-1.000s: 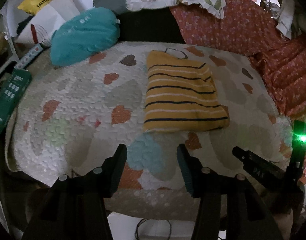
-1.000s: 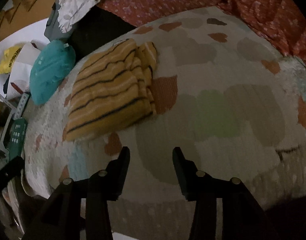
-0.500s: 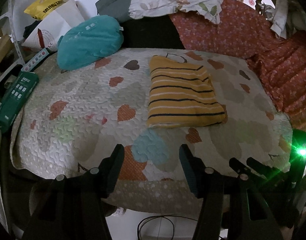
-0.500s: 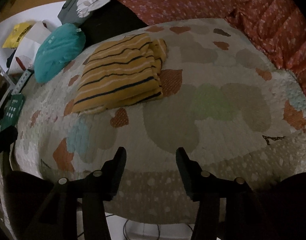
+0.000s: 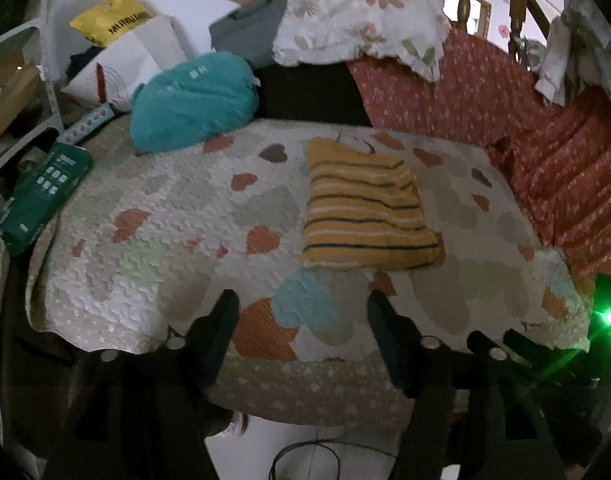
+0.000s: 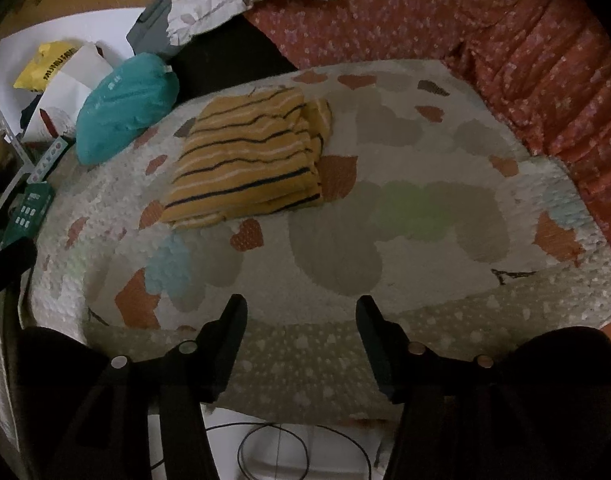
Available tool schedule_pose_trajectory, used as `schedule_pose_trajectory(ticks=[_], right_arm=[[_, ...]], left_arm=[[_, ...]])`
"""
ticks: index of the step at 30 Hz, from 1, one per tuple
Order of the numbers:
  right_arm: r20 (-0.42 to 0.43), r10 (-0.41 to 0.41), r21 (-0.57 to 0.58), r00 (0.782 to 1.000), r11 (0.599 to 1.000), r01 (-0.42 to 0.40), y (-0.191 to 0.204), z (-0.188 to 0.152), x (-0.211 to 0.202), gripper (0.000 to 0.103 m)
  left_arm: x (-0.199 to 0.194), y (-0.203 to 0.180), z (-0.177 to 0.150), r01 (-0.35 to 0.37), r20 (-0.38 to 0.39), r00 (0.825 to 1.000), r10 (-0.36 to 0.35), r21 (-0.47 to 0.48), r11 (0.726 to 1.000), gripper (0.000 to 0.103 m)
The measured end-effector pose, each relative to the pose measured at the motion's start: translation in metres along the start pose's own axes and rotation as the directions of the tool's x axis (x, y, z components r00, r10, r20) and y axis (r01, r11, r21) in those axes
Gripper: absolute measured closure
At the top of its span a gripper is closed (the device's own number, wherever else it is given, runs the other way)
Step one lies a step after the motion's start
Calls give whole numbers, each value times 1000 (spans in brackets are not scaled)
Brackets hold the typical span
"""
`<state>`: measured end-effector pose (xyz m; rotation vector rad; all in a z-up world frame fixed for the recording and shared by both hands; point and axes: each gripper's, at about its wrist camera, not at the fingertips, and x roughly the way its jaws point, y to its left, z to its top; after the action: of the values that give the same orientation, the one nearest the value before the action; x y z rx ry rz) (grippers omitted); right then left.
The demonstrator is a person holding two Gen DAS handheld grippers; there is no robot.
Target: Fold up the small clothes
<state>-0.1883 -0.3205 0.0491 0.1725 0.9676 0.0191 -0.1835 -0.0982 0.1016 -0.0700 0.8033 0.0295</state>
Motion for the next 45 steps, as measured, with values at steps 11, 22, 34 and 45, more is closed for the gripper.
schedule_pose_trajectory(ticks=[11,22,34,45], right_arm=[[21,-2,-16,1000,1000,2,13,-3,-25,36],[12,-38,-55,999,998,39,31,-9,-20,33],[-32,-105,-17,994,994,105,13,-20,-2,29],[-120,-127,-5,985,992,127,6,-36,21,29]], left_arm=[[-54,4,10,-110,243,963,115,-33,993,0],[-3,18,-5,-104,-25,994,103,-45,994,0],[48,22,-51,-53,-273,961,33,-66,996,0],[65,17,-66,-27,-354,935,8,-50,998,0]])
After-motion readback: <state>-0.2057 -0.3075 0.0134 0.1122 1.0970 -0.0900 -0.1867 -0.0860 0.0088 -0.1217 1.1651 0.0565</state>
